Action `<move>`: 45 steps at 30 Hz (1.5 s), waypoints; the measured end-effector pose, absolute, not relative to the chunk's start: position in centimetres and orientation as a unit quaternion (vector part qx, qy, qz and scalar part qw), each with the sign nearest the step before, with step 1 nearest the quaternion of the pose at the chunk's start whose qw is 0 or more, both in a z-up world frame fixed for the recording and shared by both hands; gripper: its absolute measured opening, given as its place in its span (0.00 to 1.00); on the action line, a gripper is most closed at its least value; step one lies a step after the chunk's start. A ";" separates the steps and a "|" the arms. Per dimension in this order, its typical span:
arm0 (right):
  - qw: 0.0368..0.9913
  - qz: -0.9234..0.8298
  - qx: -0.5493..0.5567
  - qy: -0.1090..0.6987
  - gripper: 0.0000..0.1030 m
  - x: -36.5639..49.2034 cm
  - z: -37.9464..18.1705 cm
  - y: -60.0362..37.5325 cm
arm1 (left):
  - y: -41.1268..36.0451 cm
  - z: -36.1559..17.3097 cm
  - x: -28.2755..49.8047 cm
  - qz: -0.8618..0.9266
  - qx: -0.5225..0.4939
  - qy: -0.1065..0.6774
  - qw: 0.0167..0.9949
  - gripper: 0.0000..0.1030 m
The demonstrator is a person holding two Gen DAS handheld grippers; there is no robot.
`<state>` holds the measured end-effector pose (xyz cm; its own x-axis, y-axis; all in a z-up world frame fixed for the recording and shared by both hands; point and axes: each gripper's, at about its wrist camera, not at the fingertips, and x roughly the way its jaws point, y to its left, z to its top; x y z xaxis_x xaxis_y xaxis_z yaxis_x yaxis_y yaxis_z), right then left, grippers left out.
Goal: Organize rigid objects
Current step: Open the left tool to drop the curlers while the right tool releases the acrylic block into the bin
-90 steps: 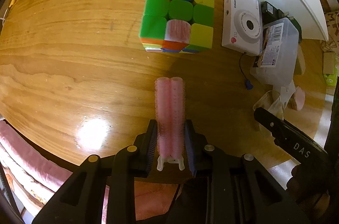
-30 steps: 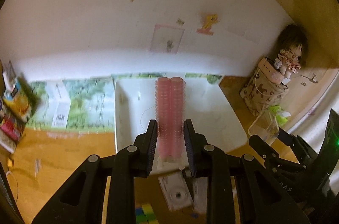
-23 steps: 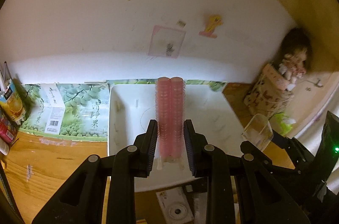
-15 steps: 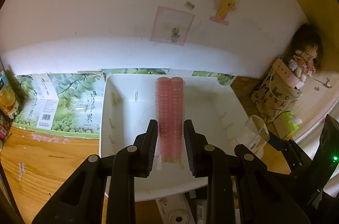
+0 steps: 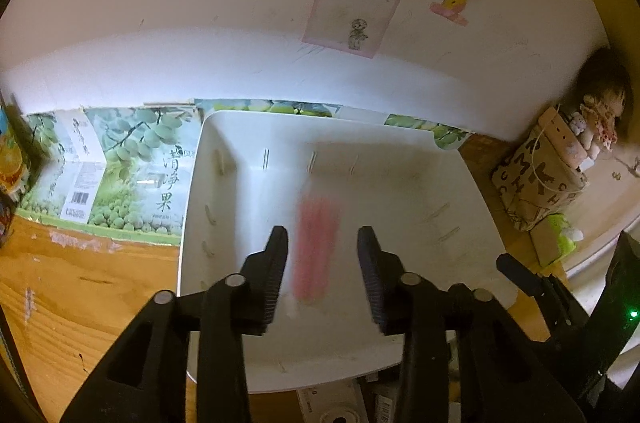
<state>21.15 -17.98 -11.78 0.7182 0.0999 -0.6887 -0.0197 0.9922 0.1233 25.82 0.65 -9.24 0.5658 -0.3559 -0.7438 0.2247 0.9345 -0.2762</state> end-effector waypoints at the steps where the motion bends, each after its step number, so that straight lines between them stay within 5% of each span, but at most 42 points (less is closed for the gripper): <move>1: 0.925 0.033 0.055 0.376 0.80 21.2 -11.8 -18.0 | 0.8 -9.2 25.8 -0.166 -0.081 0.436 0.881 0.41; 5: 0.923 0.035 0.050 0.380 0.80 21.1 -11.5 -17.8 | 1.5 -8.9 25.6 -0.152 -0.094 0.431 0.884 0.66; 8: 0.924 0.036 0.048 0.379 0.80 20.8 -11.1 -17.6 | 2.1 -8.3 25.2 -0.139 -0.102 0.422 0.890 0.76; 32: 0.960 0.000 0.019 0.278 0.80 10.9 -3.0 -15.7 | 6.3 0.2 14.9 -0.122 -0.108 0.282 0.946 0.78; 45: 0.962 -0.016 0.022 0.273 0.80 3.9 -2.7 -13.5 | 7.4 -0.4 8.7 -0.157 -0.100 0.295 0.937 0.81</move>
